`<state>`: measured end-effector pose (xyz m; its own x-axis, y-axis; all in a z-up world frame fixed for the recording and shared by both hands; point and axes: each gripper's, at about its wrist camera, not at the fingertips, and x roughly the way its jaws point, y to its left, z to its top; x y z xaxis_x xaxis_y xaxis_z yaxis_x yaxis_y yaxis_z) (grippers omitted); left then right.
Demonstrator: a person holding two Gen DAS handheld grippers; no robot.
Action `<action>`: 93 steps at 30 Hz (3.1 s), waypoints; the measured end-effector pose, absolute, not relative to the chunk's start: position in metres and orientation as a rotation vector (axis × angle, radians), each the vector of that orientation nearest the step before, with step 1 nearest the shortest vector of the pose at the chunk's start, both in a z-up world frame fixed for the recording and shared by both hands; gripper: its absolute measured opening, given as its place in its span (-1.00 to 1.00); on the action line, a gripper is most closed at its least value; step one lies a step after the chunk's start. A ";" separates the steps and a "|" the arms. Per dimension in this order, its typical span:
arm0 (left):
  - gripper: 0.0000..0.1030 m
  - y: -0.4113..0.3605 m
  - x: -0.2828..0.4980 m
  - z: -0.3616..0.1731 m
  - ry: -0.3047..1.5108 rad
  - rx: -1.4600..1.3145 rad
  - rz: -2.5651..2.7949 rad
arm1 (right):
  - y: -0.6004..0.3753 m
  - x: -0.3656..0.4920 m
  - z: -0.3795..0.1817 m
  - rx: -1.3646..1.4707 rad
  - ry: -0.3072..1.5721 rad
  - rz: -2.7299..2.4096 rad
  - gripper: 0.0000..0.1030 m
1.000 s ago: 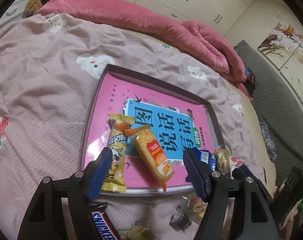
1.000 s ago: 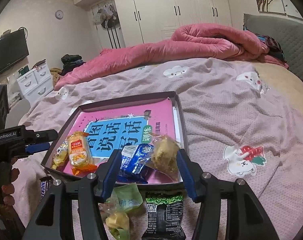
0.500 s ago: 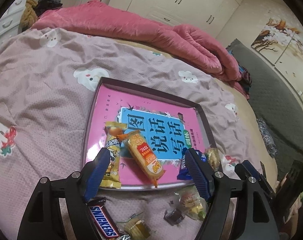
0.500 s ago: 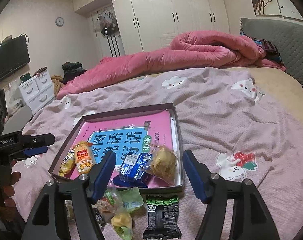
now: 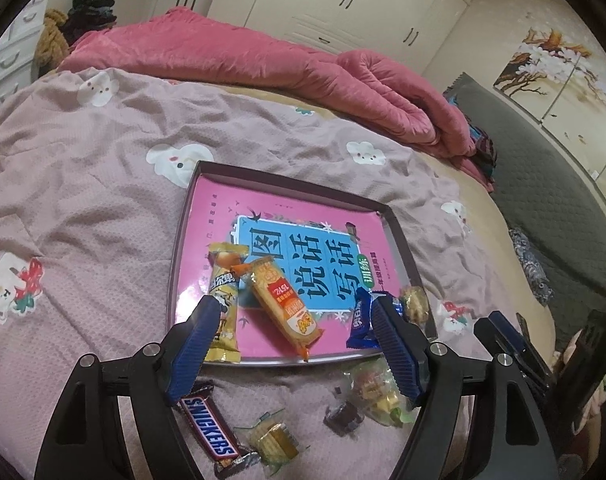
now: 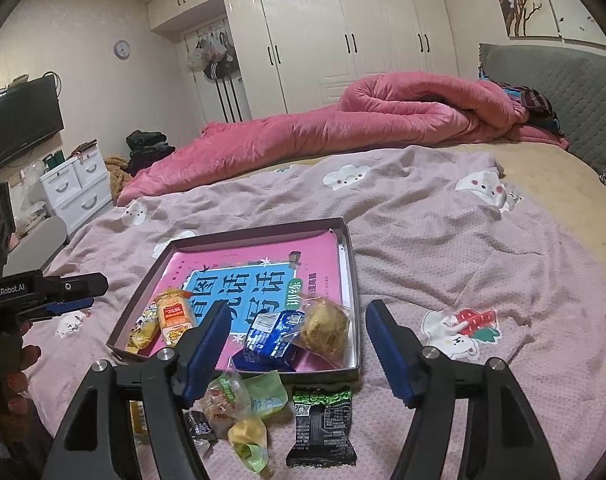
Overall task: Organize snacks
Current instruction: 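Withdraw both tools from the tray toward the remaining snacks, then move left tool to the dark brown packet while right tool approaches the clear candy bag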
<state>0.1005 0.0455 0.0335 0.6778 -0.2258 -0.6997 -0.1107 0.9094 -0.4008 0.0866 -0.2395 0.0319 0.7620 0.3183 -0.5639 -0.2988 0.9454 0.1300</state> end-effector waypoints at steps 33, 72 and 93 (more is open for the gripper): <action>0.53 0.024 0.071 0.034 0.888 -0.359 -0.128 | -0.224 0.048 0.027 -0.022 0.662 0.401 0.35; 0.53 -0.048 0.064 -0.037 1.105 -0.145 -0.226 | -0.217 0.042 0.004 -0.005 0.769 0.480 0.35; -0.15 -0.060 0.097 -0.063 1.140 -0.184 -0.335 | -0.207 0.069 -0.018 0.010 0.858 0.599 0.11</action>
